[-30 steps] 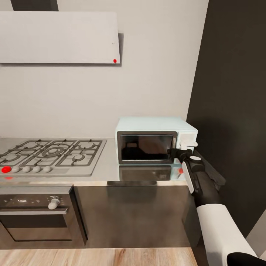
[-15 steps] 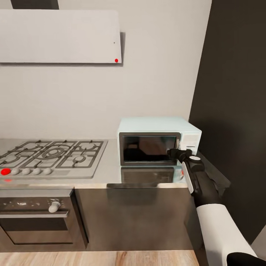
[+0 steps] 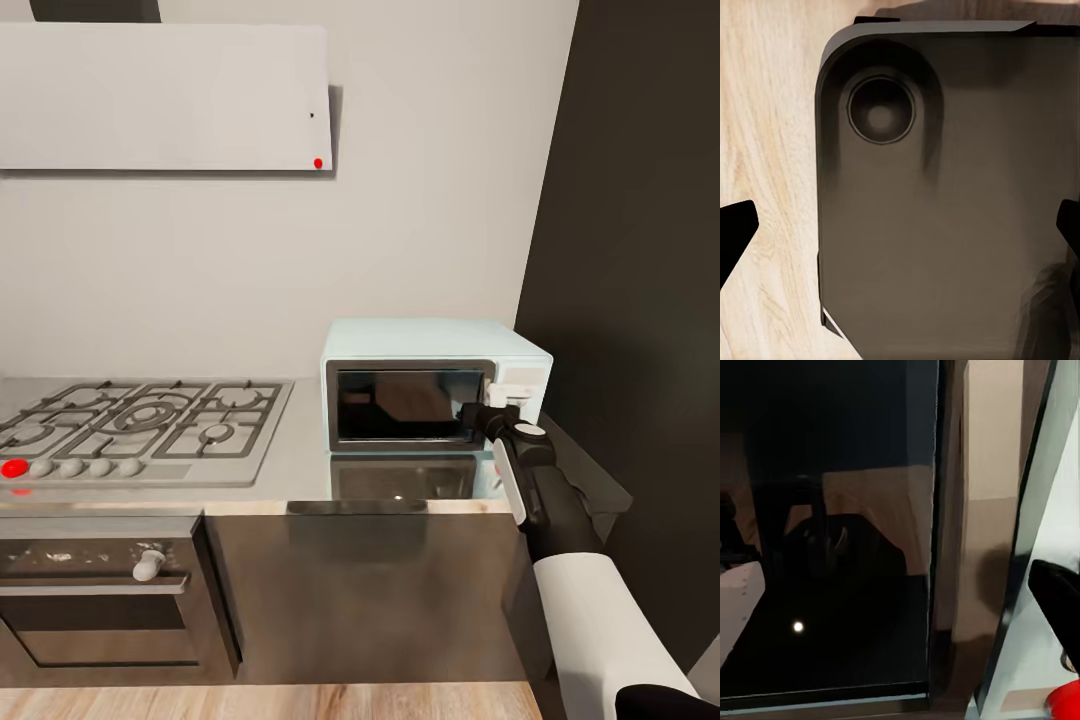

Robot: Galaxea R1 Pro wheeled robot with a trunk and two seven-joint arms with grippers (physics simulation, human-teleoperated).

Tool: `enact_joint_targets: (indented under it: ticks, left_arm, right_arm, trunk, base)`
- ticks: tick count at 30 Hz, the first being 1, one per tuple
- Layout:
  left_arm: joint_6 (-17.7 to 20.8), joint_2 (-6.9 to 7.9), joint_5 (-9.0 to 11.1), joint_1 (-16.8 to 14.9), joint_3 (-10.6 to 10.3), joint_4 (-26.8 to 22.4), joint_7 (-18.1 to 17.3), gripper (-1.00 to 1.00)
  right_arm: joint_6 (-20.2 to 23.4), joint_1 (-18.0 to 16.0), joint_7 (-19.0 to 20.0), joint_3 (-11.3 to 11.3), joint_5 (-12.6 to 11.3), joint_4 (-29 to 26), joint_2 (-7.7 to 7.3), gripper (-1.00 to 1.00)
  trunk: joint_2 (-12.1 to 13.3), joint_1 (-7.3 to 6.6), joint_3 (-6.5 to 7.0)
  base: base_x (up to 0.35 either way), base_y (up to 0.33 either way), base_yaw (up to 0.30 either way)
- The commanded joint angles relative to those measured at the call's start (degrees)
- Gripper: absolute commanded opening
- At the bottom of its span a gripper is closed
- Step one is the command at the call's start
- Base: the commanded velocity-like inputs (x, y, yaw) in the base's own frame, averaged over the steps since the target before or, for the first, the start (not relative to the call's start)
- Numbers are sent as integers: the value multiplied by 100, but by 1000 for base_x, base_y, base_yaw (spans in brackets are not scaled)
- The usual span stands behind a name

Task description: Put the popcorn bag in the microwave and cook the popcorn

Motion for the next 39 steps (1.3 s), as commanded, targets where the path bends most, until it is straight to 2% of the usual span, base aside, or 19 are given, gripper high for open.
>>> enact_joint_targets:
  ticks: [1,11,24,39]
  left_arm:
    - [-18,-2,16,-2,8,2,9,100]
    - [-19,0,16,-2,8,2,9,100]
    - [-11,-2,20,-2,8,2,9,100]
    - [-11,-5,8,-2,8,2,16,100]
  right_arm:
    - [48,-25,-9,-20,201,-12,-4,-100]
    - [44,-25,-8,-18,224,-8,-2,-100]
    - [108,-25,14,-26,230,-16,-80,-100]
    - [81,-25,6,-27,216,-8,-81,-100]
  trunk:
    - [-1,1,-5]
    - [-1,1,-5]
    - [-1,1,-5]
    - [-1,1,-5]
  base:
    - [0,0,0]
    - [0,0,0]
    - [0,0,0]
    - [-94,0,0]
